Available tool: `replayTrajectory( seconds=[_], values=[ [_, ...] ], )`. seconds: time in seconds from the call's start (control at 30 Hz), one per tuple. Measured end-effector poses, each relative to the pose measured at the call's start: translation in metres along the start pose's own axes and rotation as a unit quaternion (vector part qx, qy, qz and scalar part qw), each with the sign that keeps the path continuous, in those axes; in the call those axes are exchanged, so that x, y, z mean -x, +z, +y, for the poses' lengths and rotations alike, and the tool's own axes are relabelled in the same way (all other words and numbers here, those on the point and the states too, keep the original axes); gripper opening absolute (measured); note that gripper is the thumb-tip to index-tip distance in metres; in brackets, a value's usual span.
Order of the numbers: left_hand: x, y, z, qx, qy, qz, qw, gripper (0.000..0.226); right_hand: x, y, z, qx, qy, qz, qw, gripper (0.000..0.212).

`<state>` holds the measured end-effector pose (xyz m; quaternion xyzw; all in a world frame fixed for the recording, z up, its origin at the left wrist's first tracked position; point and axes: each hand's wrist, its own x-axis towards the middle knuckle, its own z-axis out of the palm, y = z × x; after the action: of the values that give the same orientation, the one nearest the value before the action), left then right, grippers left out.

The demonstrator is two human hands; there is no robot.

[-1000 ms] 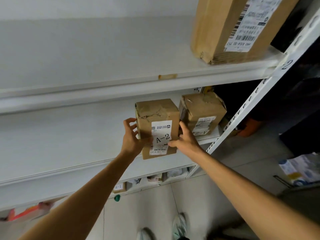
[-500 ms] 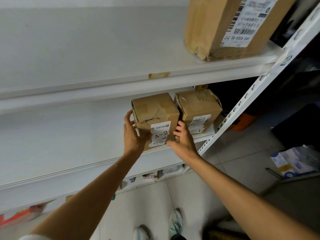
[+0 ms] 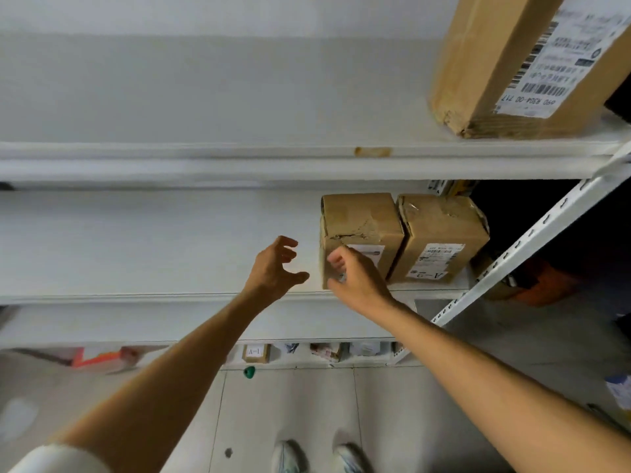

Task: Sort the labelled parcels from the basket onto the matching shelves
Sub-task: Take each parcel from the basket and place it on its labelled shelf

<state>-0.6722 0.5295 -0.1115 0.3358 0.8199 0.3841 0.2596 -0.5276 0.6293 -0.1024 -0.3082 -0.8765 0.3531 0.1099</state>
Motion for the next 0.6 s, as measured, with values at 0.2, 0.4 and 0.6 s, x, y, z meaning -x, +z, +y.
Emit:
replayTrajectory(
  seconds=[0.2, 0.4, 0.6],
  values=[
    [0.060, -0.066, -0.024, -0.117, -0.062, 0.074, 0.988, 0.060, -0.020, 0.026, -0.064, 0.112, -0.142, -0.173, 0.968, 0.037],
    [0.184, -0.112, -0.070, -0.269, -0.156, 0.147, 0.939, 0.058, -0.004, 0.084, -0.142, 0.181, -0.308, -0.302, 0.884, 0.048],
    [0.349, -0.114, -0.098, -0.265, -0.326, 0.237, 0.876, 0.055, 0.086, 0.156, -0.231, 0.215, -0.497, -0.372, 0.753, 0.032]
  ],
)
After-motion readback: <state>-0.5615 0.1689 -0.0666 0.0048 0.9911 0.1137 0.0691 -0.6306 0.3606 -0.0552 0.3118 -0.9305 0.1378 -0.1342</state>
